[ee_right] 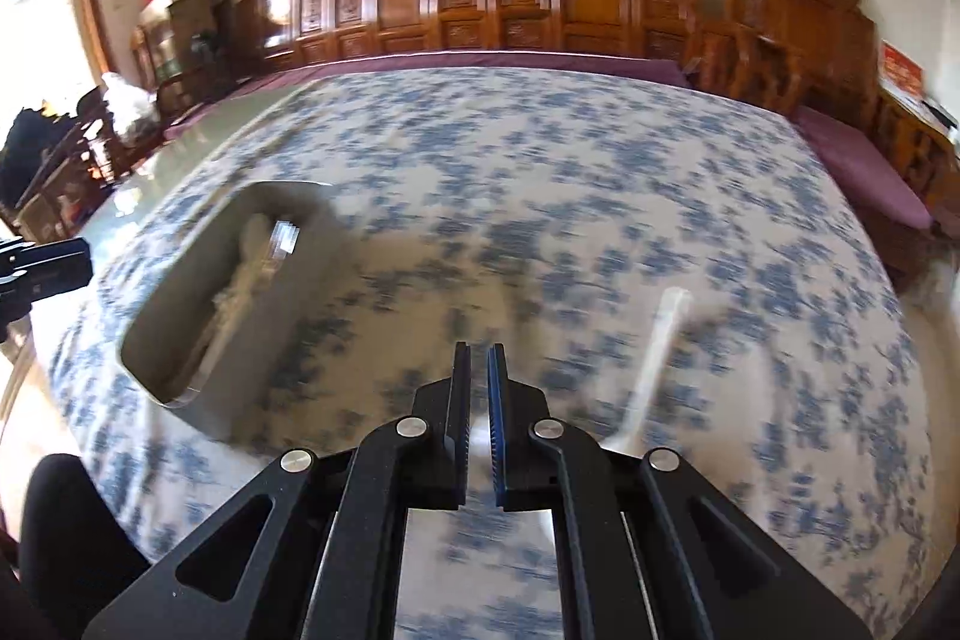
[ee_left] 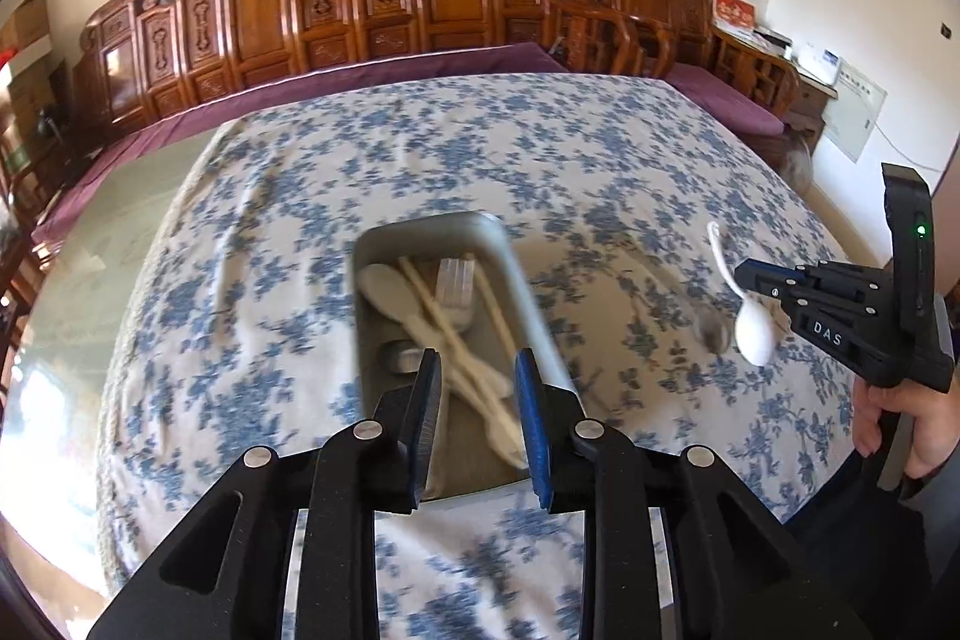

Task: Organize utensils
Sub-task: 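Move the open right tool toward the white plastic spoon on the cloth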

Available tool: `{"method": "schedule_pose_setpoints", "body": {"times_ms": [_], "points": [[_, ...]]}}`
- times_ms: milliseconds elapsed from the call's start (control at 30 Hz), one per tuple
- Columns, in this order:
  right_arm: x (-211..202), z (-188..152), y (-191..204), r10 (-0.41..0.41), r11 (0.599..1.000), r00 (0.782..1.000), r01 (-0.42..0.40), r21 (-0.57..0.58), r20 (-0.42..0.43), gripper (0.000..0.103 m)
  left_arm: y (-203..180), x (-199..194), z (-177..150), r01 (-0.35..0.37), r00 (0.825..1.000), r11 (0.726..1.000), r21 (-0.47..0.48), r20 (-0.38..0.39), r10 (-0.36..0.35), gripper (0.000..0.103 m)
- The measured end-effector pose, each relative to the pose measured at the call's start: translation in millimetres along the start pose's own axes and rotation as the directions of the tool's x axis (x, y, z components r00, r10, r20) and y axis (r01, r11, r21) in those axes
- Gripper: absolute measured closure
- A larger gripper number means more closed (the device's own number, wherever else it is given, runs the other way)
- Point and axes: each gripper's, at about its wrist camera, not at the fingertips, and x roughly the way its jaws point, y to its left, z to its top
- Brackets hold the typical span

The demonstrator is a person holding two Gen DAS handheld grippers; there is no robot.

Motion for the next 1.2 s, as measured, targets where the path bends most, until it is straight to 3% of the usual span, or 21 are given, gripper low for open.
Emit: {"method": "schedule_pose_setpoints", "body": {"times_ms": [67, 133, 400, 700, 767, 833, 900, 1200], "points": [[0.3, -6.6, -18.5, -0.024, 1.0, 1.0, 0.024, 0.019, -0.003, 0.094, -11.8, 5.6, 1.1, 0.0, 1.0, 1.0, 0.002, 0.004, 0.0, 0.079], [1.5, -11.9, -32.5, -0.04, 0.999, 0.999, 0.04, 0.03, -0.004, 0.083, -22.6, 12.4, 1.4, 0.003, 1.0, 1.0, 0.0, 0.006, -0.003, 0.074], [24.5, -20.5, -63.4, -0.034, 0.995, 0.998, 0.039, 0.093, -0.049, 0.072, -57.1, 41.5, -1.9, 0.033, 0.999, 0.999, 0.01, -0.033, -0.033, 0.071], [63.8, -24.5, -72.7, -0.054, 0.993, 0.986, 0.07, 0.095, -0.156, 0.074, -87.0, 68.7, 1.7, 0.053, 0.997, 0.998, 0.025, -0.06, -0.051, 0.063], [62.4, -25.5, -72.3, -0.064, 0.994, 0.985, 0.077, 0.078, -0.16, 0.075, -93.0, 75.8, 2.9, 0.062, 0.996, 0.998, 0.02, -0.069, -0.061, 0.055], [61.2, -27.3, -72.3, -0.066, 0.995, 0.984, 0.076, 0.059, -0.163, 0.086, -98.1, 81.0, 4.2, 0.065, 0.996, 0.998, 0.018, -0.069, -0.064, 0.049], [59.8, -27.9, -74.7, -0.067, 0.996, 0.984, 0.075, 0.044, -0.164, 0.091, -103.6, 87.7, 6.0, 0.061, 0.995, 0.998, 0.018, -0.075, -0.06, 0.047], [57.0, -26.7, -112.3, -0.092, 0.99, 0.984, 0.107, 0.091, -0.151, 0.092, -131.9, 126.2, 18.5, 0.091, 0.989, 0.996, 0.017, -0.115, -0.088, 0.045]]}}
